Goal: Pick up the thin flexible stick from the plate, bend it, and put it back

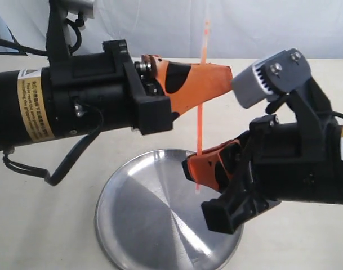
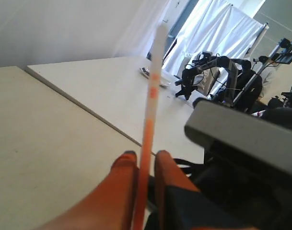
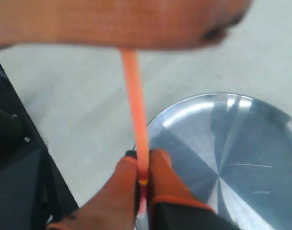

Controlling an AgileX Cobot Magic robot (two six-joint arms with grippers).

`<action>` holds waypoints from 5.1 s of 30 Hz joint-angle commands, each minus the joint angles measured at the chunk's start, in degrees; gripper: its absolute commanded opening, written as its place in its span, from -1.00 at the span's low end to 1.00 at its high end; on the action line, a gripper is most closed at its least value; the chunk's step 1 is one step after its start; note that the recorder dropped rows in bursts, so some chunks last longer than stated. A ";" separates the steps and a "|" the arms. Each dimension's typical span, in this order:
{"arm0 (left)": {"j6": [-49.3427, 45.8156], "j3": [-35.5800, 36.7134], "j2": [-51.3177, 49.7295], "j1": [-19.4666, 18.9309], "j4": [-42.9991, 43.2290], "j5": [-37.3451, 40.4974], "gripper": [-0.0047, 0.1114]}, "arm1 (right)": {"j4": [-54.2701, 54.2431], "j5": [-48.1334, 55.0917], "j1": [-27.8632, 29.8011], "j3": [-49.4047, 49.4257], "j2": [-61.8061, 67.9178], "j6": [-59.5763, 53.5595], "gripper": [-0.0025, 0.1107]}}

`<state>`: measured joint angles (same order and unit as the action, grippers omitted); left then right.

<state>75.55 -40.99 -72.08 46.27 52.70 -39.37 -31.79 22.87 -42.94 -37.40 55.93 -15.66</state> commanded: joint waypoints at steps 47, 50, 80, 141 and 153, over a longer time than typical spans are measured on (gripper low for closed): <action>4.41 -0.20 0.38 0.23 -0.83 -4.23 -0.91 | -10.01 -7.72 0.15 -1.73 -5.56 -8.58 0.09; 5.31 -0.20 0.38 0.23 -0.83 -4.61 -0.91 | -10.74 -8.46 0.15 -1.73 -3.50 -8.58 0.19; -11.60 -0.20 0.38 0.13 -12.93 -4.25 -0.91 | -19.93 8.44 0.15 -1.73 -4.87 -14.11 -0.97; 0.30 -0.20 0.38 0.13 0.49 -8.60 -0.91 | -8.77 0.50 0.15 -4.03 -0.80 -6.78 -0.97; 1.88 -0.20 0.38 0.13 9.44 3.14 -0.92 | -10.80 3.78 0.15 -7.59 -6.95 -6.78 -0.97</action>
<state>78.17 -42.15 -70.83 46.17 57.10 -40.93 -41.59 30.95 -42.94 -43.16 50.54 -21.64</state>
